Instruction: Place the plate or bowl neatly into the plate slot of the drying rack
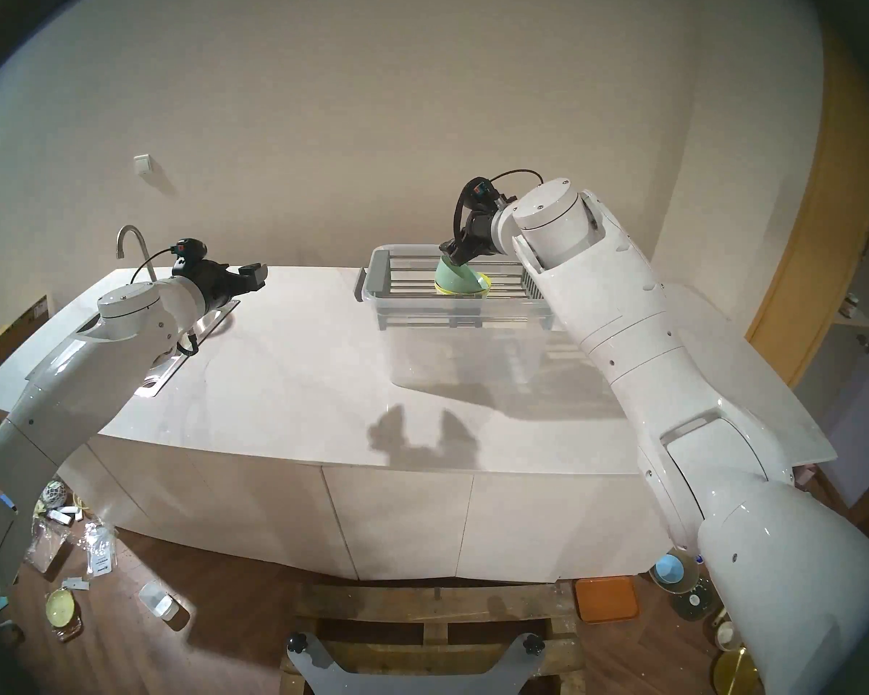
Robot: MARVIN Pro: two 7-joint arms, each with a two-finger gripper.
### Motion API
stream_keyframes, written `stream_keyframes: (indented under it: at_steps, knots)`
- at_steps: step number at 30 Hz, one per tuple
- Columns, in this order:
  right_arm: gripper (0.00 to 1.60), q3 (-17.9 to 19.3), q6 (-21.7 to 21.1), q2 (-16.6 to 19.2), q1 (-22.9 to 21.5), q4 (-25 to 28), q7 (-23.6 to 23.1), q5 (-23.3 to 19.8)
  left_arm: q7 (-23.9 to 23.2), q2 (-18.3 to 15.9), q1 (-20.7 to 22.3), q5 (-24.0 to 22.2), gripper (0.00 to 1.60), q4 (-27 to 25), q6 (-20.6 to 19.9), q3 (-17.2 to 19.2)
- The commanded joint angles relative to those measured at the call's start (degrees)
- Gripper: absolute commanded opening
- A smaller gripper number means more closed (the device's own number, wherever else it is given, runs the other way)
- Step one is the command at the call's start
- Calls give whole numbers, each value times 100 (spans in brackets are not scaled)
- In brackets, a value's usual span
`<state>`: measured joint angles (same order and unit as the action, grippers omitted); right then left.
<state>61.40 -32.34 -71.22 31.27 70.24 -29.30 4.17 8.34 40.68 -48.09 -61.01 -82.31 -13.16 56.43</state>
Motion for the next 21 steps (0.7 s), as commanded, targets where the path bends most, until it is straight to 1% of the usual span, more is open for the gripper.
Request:
stream_keyframes:
  at_steps: [1,10,21]
  knots:
    - [160,-89,44,-228,-299,-139,0,37,-44,-11,183,-5,160,-89,44,109]
    - [160,-279,67,-424,-417,-434,-14,49,-43,-11,183,-5,160,-89,43,109]
    - [160,-401,80,-579,-483,-690,-32,25,-44,-11,183,-5,160,-88,44,109]
